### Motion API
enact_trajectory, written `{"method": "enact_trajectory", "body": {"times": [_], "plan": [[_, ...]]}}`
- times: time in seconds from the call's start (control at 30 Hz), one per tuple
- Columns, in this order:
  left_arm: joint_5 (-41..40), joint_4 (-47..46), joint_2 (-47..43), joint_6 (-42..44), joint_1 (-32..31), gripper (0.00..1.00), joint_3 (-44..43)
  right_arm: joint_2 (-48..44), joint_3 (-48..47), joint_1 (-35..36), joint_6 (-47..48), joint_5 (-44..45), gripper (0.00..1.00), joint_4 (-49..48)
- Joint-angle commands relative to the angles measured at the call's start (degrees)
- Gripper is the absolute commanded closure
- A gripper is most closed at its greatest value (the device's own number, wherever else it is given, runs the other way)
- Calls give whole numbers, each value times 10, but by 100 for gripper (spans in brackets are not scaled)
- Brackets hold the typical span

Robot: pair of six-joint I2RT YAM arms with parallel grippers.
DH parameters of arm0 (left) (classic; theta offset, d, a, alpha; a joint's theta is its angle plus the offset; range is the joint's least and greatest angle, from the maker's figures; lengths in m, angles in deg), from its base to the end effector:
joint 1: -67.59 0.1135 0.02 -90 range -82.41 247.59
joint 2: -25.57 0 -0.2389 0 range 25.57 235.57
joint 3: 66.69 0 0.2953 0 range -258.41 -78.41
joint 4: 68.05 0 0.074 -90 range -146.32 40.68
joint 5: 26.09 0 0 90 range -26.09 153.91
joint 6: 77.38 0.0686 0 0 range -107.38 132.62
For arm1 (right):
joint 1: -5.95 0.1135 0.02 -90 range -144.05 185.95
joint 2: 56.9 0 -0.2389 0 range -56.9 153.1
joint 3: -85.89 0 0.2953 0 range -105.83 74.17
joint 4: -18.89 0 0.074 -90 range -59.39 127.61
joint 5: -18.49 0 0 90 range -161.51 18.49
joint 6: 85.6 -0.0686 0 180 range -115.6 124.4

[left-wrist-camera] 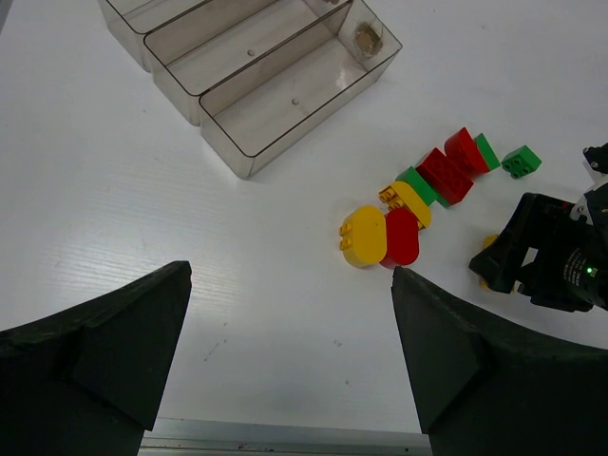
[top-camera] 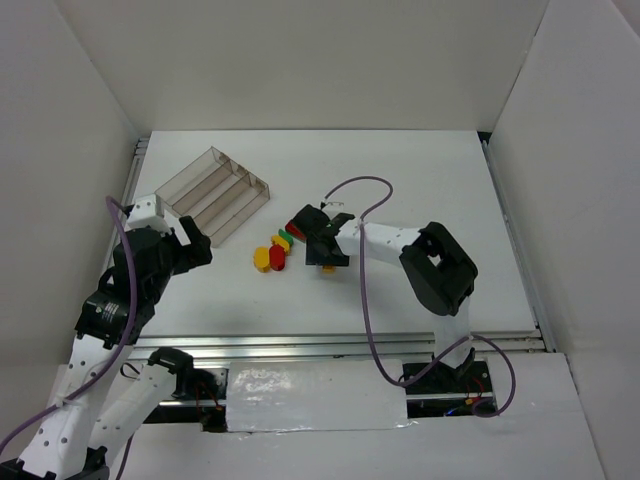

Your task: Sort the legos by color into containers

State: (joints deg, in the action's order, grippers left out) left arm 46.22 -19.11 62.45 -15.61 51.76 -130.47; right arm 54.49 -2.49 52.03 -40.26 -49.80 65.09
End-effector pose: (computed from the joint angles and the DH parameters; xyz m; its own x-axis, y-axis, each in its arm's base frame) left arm 0.2187 -0.0403 0.3382 -0.3128 -0.3797 -0.8706 -0.1805 0.9237 -0.3380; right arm 0.3150 0.2906 0.0917 -0.8676 0.0405 -0.4955 0.0446 0.9990 0.0035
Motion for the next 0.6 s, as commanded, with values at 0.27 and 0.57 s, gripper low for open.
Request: {"method": "enact_trajectory", "body": {"times": [0.27, 0.57], "plan": [[2, -27, -1, 10, -1, 1, 5, -47, 62, -2, 1, -16, 100, -64], [196, -77, 37, -92, -1, 1, 1, -260, 207, 106, 236, -127, 100, -247]]}}
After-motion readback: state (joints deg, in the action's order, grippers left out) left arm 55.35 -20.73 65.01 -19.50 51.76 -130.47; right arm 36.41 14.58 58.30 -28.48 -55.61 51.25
